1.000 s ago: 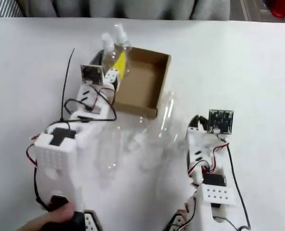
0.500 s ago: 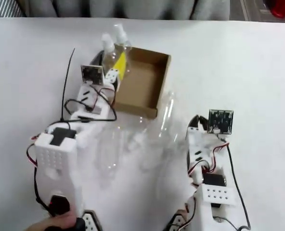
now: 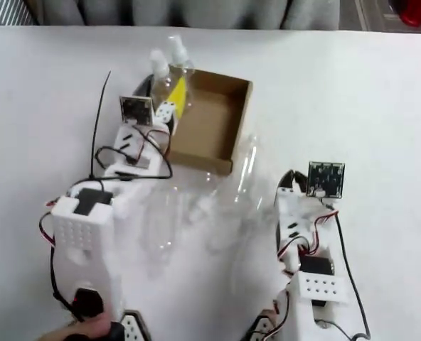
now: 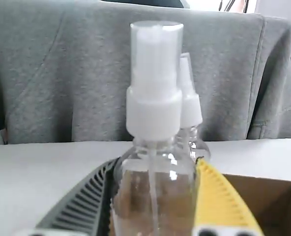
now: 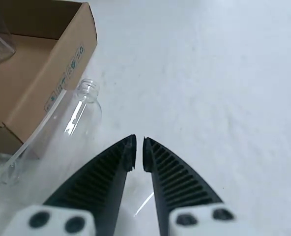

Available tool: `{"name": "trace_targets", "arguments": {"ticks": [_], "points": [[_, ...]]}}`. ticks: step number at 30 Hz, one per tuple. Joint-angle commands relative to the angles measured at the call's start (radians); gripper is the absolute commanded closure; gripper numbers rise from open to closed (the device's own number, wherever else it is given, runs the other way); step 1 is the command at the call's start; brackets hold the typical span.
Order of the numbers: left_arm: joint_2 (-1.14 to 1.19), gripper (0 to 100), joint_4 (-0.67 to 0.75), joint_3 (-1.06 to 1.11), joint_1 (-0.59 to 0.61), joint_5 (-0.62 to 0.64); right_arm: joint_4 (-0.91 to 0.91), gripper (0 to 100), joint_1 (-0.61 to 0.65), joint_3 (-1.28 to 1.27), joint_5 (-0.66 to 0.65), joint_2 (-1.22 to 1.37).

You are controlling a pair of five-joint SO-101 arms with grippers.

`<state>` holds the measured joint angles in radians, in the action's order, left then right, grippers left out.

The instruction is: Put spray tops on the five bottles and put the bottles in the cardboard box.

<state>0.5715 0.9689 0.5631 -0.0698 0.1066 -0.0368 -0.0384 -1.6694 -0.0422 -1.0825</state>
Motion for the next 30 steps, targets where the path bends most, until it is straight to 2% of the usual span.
{"name": "trace_targets", "arguments": {"ticks": [1,5,8,11,13,30], "points": [[-0.021,98,0.032,-0.006,-0.005,0.018,0.018,98.2,-0.018,-0.011,0.002,-0.016],[-0.021,97,0.032,0.006,-0.002,0.018,0.018,98.2,-0.018,-0.011,0.002,-0.016],[-0.021,88,0.023,0.009,-0.002,0.02,0.018,98.2,-0.018,-0.011,0.002,-0.016],[-0.028,79,-0.098,0.0,-0.004,0.018,0.018,98.2,-0.018,-0.011,0.002,-0.016],[-0.03,77,-0.129,-0.012,-0.002,0.018,0.018,98.2,-0.018,-0.011,0.002,-0.016],[-0.031,76,-0.132,-0.012,0.012,0.015,0.021,98.2,-0.018,-0.011,0.002,-0.016]]}}
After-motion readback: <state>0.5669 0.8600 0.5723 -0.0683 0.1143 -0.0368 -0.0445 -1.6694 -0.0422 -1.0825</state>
